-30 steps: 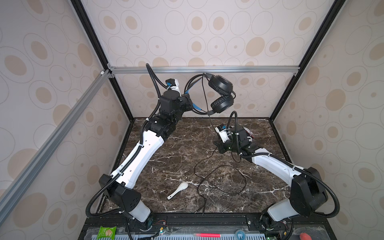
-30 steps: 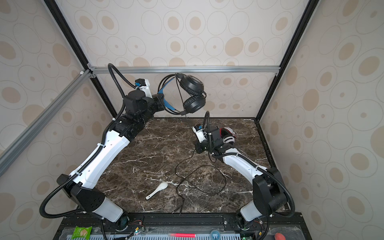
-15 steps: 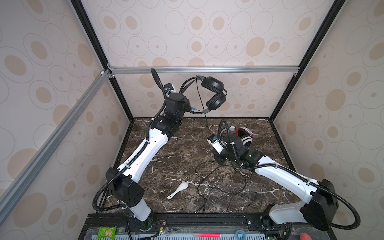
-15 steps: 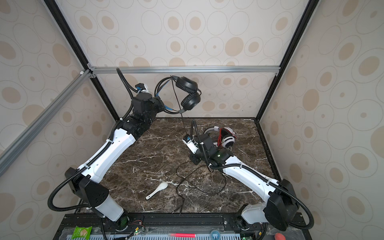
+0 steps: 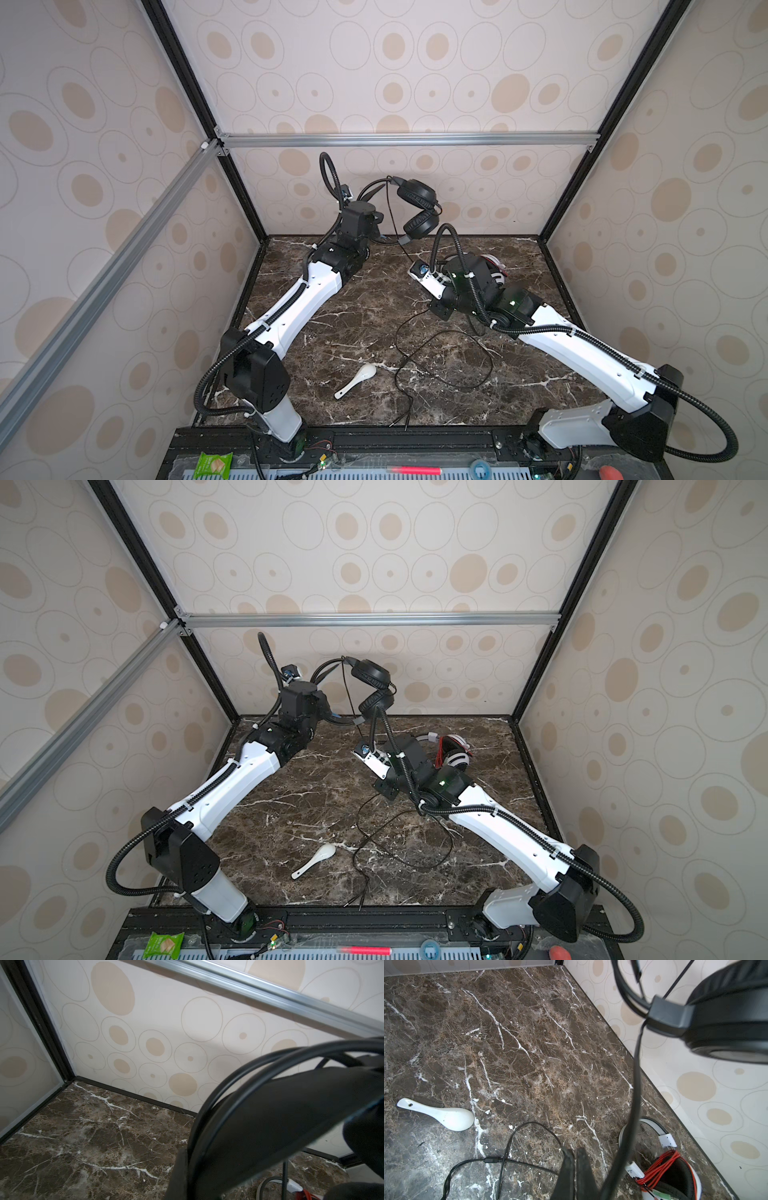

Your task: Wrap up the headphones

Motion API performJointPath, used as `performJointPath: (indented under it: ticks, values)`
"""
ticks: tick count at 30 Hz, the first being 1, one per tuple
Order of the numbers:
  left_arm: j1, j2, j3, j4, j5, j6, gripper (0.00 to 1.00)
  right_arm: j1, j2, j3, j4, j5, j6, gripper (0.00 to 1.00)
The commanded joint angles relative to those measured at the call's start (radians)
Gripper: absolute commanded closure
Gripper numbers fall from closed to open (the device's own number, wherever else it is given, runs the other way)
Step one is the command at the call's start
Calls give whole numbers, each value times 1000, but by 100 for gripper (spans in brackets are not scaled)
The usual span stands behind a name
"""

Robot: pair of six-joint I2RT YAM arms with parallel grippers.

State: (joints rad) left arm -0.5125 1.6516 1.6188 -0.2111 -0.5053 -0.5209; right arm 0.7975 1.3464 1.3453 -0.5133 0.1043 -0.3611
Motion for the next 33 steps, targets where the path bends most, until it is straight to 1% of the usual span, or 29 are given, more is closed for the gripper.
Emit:
performJointPath:
  ticks: [1, 5, 9, 12, 15, 17, 20, 27, 33]
  values:
    - [-41, -5, 20, 53, -101, 82, 100, 9, 32, 53, -57, 7, -65, 100]
    - [-86, -34, -33, 57, -148, 196, 100, 9, 66, 95, -44, 33, -60, 100]
    - [-120, -82, -99, 66, -162, 333, 100, 9, 96, 149, -61, 43, -59, 100]
    - [-133, -118, -149, 71, -149, 439, 100, 9, 126, 207, -101, 65, -62, 100]
    - [-134, -165, -199, 84, -97, 517, 100, 9, 158, 263, -150, 107, -70, 100]
    - [-134, -187, -216, 70, -52, 553, 100, 9, 171, 289, -178, 127, -79, 100]
    - [-134, -205, -231, 40, -25, 590, 100, 7, 176, 304, -202, 173, -92, 100]
    - [-134, -242, -254, -5, -58, 652, 100, 9, 169, 307, -256, 273, -127, 99]
    - [-134, -254, -238, -61, 34, 698, 100, 8, 153, 299, -261, 349, -182, 96]
